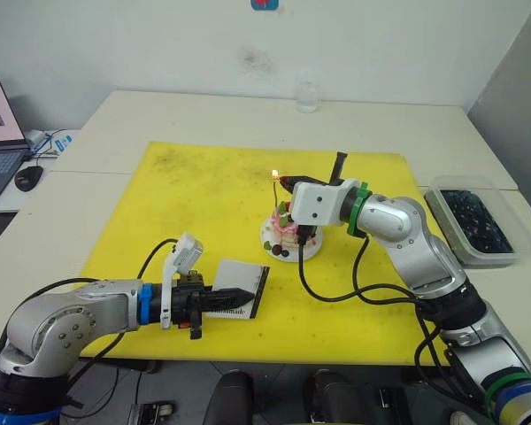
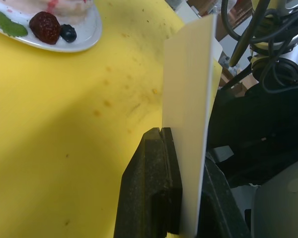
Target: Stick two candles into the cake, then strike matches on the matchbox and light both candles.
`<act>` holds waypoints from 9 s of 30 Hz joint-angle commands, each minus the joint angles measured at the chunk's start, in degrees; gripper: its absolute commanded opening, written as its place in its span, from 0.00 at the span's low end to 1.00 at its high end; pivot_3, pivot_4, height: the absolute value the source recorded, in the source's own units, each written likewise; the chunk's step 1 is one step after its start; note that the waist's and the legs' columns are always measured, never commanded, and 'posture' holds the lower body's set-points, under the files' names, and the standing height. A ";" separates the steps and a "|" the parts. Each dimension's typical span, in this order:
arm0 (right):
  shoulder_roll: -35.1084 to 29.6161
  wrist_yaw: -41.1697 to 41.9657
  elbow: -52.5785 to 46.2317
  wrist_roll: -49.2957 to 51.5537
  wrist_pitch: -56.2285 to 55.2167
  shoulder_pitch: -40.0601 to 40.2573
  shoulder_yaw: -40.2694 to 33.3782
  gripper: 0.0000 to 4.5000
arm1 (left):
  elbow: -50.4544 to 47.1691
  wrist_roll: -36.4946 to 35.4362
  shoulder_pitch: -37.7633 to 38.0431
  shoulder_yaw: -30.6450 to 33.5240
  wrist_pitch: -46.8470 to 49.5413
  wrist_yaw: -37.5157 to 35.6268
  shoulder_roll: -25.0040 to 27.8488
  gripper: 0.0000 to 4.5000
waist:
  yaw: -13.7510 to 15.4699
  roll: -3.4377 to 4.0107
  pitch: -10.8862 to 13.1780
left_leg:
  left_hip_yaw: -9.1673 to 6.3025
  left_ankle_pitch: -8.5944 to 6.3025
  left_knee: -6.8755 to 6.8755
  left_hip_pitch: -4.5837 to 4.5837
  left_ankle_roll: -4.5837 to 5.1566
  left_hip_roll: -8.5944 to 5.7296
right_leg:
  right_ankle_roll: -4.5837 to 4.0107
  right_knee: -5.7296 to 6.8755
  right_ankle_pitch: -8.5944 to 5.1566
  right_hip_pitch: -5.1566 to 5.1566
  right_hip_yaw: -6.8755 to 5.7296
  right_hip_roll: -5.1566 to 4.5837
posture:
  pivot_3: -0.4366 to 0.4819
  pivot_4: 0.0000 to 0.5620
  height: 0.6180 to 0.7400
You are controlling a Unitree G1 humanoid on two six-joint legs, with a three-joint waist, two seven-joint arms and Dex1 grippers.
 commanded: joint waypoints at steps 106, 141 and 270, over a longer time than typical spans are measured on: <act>2.66 -12.03 9.45 34.07 18.36 20.38 -25.50 1.00 | -3.16 -0.78 -1.63 -1.77 2.20 3.80 -7.92 0.00 | -1.32 0.17 0.09 | -0.01 -0.01 -0.04 -0.03 0.02 -0.07 | 0.15 -0.06 0.02 0.01 0.07 0.13 | 0.48 0.27 1.00; 2.27 -15.50 -18.06 38.39 43.89 22.66 -26.31 0.01 | -1.43 0.67 -3.88 -3.43 1.89 2.36 -7.87 0.00 | -1.28 0.17 0.09 | -0.03 -0.01 -0.07 -0.07 0.01 -0.01 | 0.17 -0.07 0.03 -0.02 0.06 0.07 | 0.48 0.27 1.00; -23.24 8.80 -35.99 24.14 17.94 21.39 -3.84 0.01 | 5.36 -2.85 -15.43 -2.28 4.10 9.58 -17.68 0.00 | -1.16 -0.09 0.06 | -0.08 -0.02 -0.03 -0.07 0.01 -0.09 | 0.24 -0.11 -0.03 0.03 0.00 0.00 | 0.48 0.27 1.00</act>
